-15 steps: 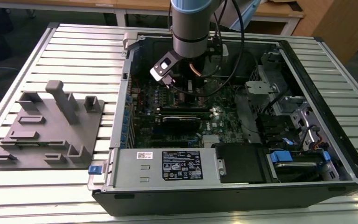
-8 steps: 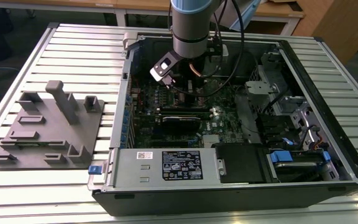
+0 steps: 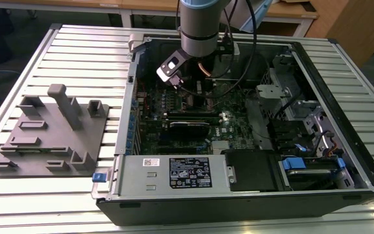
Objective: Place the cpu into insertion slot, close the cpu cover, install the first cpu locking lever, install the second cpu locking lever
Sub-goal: 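Place the cpu into insertion slot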
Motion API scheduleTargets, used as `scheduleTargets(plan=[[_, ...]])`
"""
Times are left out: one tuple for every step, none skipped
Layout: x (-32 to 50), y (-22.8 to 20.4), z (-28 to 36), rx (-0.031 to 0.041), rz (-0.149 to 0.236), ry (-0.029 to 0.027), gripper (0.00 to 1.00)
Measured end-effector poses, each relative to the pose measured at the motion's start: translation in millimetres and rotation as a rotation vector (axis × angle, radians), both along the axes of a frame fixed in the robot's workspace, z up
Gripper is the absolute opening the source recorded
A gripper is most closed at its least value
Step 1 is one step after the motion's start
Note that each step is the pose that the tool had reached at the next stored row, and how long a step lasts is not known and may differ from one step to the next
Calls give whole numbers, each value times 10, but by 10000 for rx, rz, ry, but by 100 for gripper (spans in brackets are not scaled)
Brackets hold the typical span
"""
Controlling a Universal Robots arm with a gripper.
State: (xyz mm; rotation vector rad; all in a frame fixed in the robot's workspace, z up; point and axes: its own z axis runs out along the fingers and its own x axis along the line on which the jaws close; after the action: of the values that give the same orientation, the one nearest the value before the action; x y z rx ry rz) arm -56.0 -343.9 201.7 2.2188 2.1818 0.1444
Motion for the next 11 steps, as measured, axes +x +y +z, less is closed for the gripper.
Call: scheduleTargets(plan=[[0,0,18,-1,0,1,67],[0,0,28,1,0,-1,67],[0,0,37,0,0,0,67],[0,0,44,1,-2,-1,67],[1,1,47,2,-3,-1,67],[0,1,47,3,-3,-2,67],[1,1,47,3,-3,-2,67],[0,0,47,3,-3,-2,67],[0,0,48,1,-3,-1,67],[0,0,48,1,-4,-1,67],[0,0,48,0,-3,0,67]])
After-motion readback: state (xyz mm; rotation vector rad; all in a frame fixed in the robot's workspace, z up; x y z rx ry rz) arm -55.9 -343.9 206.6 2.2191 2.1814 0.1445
